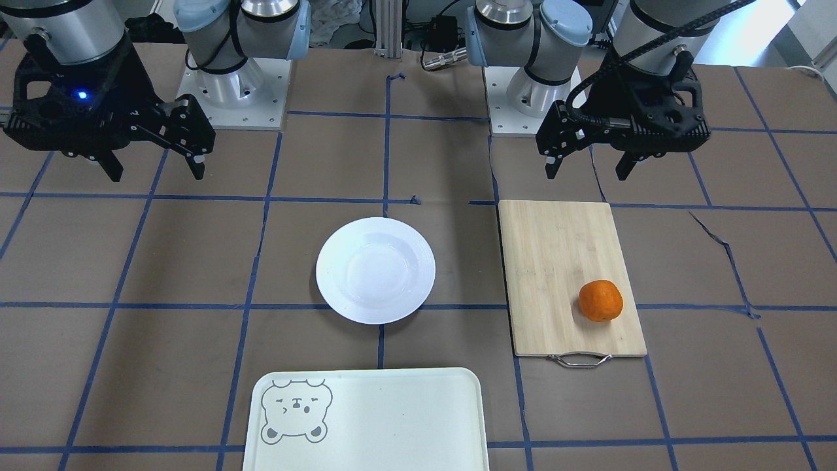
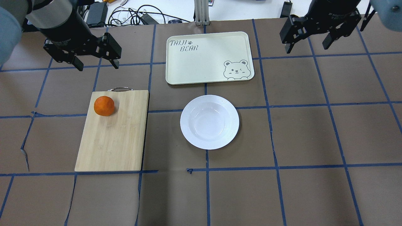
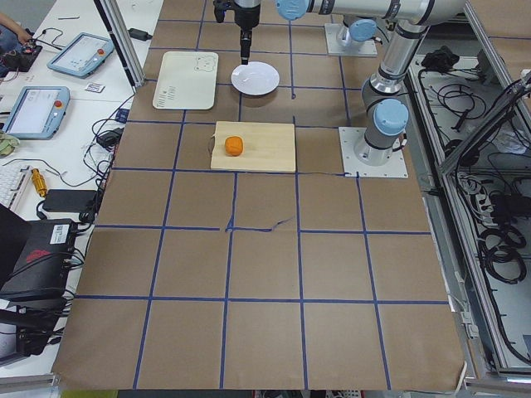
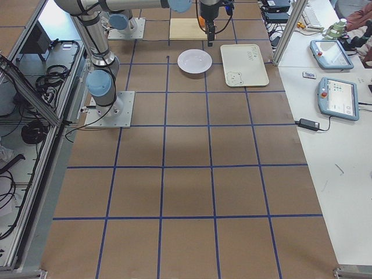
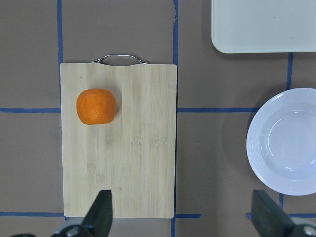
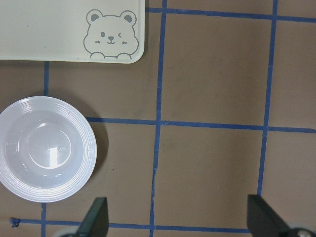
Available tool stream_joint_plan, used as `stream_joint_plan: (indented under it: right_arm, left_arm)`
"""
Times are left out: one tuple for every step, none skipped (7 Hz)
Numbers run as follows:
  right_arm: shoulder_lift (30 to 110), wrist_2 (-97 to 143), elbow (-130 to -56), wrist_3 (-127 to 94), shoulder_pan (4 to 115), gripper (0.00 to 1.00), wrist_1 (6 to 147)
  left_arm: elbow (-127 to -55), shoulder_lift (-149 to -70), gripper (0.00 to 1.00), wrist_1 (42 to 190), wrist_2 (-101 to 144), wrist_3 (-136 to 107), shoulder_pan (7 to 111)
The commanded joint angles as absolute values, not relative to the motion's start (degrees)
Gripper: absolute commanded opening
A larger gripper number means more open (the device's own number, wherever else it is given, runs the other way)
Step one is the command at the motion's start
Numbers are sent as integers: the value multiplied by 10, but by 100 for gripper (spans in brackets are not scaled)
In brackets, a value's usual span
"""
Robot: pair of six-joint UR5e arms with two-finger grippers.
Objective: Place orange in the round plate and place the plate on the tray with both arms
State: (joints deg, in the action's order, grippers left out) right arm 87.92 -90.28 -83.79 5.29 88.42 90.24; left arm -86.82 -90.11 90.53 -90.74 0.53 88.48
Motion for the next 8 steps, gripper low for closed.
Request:
stream_joint_plan:
  right_arm:
    - [881,-902,-844,53,884,100,904]
    - [881,-903,-844,53,884,100,904]
    - [881,-903,-844,49,884,100,905]
    - [881,-903,-844,48,884,100,907]
    - [881,-903,-844,47,883,100,909]
    - [881,-902,-844,39,883,100,909]
    - [881,-903,-844,39,883,100,909]
    - [881,-902,-844,39,883,100,908]
  left_arm:
    - [-868,-901,100,905,-907,5,885]
    - [-856,-906,100,906,-912,5,883]
    - [-854,-906,100,907,-907,5,882]
    - [-853,-911,100,907,-908,5,881]
    - [-864,-934,100,905,-906,4,874]
    - [-868,-971,100,880,-909,3,872]
    - [-868,-1011,100,839,-914,5,861]
    - [-870,-1044,100,836,-932,7,836]
